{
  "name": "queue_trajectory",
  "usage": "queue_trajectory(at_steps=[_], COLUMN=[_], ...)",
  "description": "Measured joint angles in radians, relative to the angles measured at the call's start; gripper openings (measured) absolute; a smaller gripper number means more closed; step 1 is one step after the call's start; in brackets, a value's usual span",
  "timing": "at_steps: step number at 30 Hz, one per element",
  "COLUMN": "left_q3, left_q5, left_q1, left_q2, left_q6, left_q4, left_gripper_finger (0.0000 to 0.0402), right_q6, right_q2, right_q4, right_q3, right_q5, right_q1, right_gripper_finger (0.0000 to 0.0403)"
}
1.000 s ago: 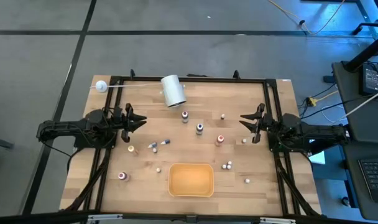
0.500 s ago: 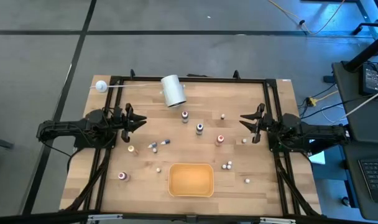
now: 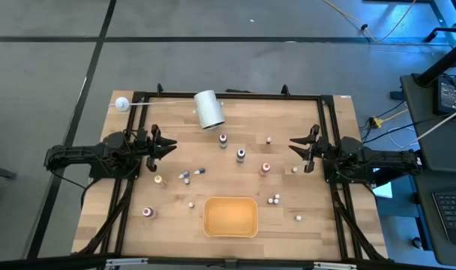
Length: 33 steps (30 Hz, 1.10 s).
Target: Pick & Place food coloring
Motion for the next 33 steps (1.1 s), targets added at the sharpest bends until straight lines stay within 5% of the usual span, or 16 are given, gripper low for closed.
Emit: queue_trajectory(at_steps=[33], left_q3=[0.0], left_q5=[-0.039], left_q1=[0.0], left_q2=[0.0], left_q6=[-0.013], left_q4=[0.0], left_gripper_finger=[0.0091], right_q6=[0.002], right_q2=[0.0], right_q4=[0.0], right_q3=[0.0], right_q5=[0.0], right_q1=[0.0], right_gripper_finger=[0.012])
